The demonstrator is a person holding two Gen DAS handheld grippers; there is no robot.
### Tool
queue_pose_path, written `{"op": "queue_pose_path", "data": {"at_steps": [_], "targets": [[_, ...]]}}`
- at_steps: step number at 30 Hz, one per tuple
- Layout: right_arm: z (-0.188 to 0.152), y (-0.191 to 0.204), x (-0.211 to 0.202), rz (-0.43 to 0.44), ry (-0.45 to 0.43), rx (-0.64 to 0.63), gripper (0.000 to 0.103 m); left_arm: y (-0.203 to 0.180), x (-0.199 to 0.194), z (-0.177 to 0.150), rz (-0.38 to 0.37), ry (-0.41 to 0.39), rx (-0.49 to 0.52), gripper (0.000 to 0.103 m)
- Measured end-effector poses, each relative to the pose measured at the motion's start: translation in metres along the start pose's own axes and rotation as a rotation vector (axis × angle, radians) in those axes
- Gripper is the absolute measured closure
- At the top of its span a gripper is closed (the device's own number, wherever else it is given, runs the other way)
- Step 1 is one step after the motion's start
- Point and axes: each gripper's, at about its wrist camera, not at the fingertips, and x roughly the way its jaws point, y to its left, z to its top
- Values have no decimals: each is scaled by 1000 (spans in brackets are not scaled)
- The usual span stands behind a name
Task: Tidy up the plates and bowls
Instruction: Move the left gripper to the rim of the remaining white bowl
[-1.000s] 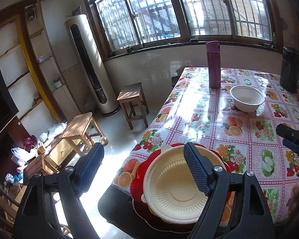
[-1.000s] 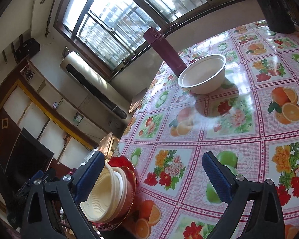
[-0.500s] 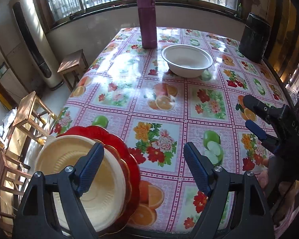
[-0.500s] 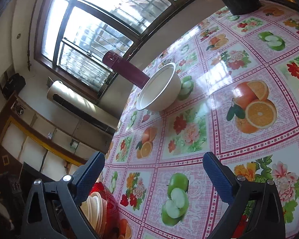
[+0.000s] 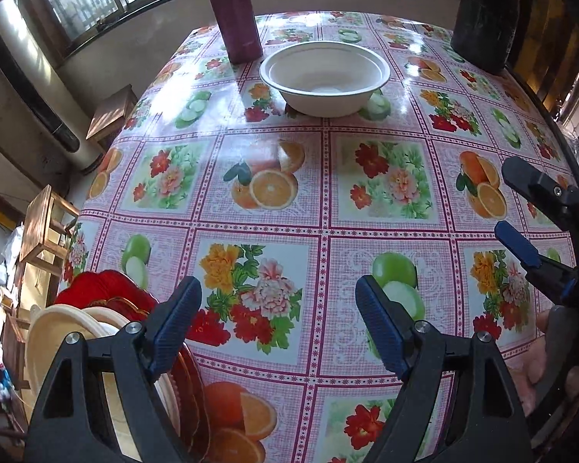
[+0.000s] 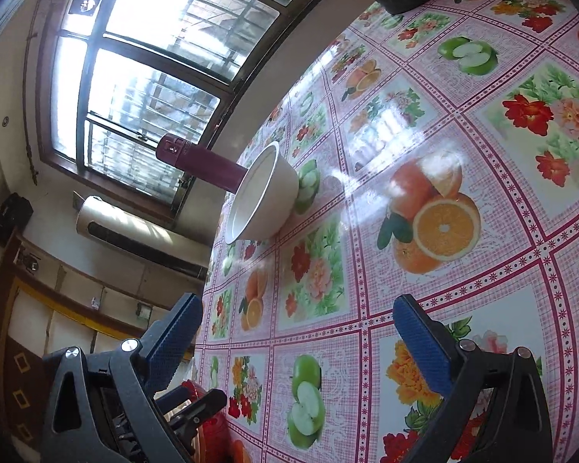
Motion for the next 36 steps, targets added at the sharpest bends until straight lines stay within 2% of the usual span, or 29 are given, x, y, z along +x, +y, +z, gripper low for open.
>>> {"op": "queue_pose_path", "data": {"at_steps": [3,7,12,20,29,32,36], "targets": [[9,2,4,-16,3,-19,3,4,-6,11,35,-31,30,20],[26,16,5,-21,-6,-58,3,10,-11,20,43,-60,39,20],[47,51,11,-20,-24,-150,3,19,-9,31,49,-70,39,20],[68,101,42,16,-8,-280,3,30,4,55,108,-66,43,20],[104,109,77,105,-40,-199,2,41,38,93,222,-17,51,20],[109,104,93,117,-30,-171,2,44,48,101,263,-1,49,20],[112,91,111,103,34,-168,2,47,60,109,295,21,34,20]]}}
